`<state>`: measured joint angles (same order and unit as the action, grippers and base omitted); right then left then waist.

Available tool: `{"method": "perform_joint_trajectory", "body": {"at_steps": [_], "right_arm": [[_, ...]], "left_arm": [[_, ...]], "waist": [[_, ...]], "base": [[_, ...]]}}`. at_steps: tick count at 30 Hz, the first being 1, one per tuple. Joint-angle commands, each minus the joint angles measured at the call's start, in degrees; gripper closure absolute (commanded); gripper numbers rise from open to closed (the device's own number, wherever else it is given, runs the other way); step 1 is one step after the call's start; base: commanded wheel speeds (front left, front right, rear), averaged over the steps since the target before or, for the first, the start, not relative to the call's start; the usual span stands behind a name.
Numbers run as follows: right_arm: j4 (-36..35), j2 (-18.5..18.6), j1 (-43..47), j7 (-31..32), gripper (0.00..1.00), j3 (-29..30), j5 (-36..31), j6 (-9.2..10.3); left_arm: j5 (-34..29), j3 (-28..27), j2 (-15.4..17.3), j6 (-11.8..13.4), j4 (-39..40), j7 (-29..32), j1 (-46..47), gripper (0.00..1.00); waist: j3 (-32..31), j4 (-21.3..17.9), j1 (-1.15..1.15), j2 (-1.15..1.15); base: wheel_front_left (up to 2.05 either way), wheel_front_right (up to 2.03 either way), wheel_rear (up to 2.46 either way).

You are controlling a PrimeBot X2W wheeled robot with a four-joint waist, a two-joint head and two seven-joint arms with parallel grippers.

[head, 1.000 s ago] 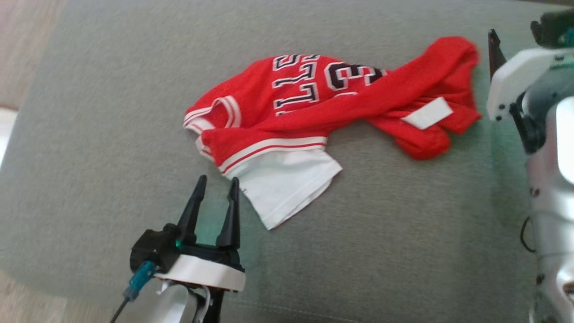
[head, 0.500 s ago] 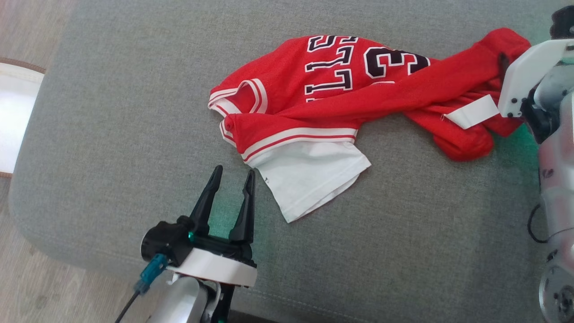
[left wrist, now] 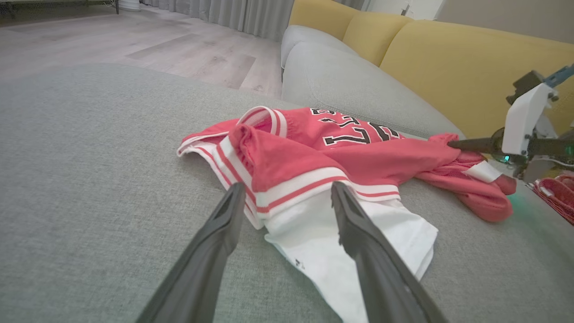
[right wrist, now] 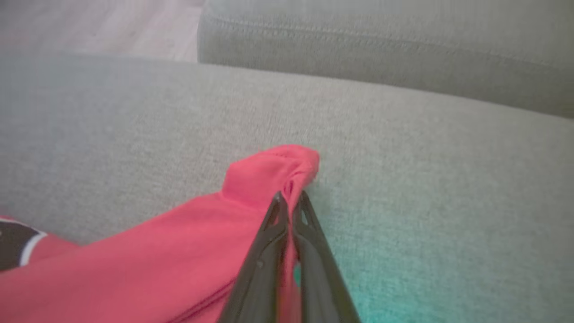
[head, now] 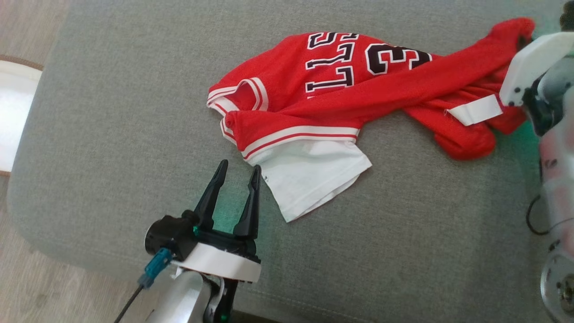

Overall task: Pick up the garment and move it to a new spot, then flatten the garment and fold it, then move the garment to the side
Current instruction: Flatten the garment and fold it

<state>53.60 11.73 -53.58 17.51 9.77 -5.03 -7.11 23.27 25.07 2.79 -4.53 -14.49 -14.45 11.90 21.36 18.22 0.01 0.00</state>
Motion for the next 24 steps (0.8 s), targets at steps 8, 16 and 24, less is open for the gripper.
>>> {"method": "perform_joint_trajectory", "body": {"at_steps": [8, 16, 24], "right_arm": [[-3.4, -3.8, -7.3, -10.2, 1.00, -4.1, 2.1, -0.37], [-5.9, -6.2, -4.3, -15.1, 1.00, -9.9, 8.0, -0.37], [-17.1, -7.2, 14.3, -20.3, 1.00, -12.2, 15.6, -0.37]], "left_arm": [[-0.8, -2.4, 0.1, 0.0, 0.2, -0.5, 0.5, 0.00], [-1.5, -4.8, 0.5, 0.1, -0.1, -0.5, -1.1, 0.00], [-1.5, -6.9, 1.3, 0.7, 0.4, -0.5, -3.3, 0.00]], "waist": [[-4.1, -3.8, -0.01, 0.00], [-8.4, -8.2, -0.01, 0.00], [-12.1, -13.4, -0.01, 0.00]], "base": [[0.00, 0.00, 0.00], [0.00, 0.00, 0.00], [0.00, 0.00, 0.00]]}}
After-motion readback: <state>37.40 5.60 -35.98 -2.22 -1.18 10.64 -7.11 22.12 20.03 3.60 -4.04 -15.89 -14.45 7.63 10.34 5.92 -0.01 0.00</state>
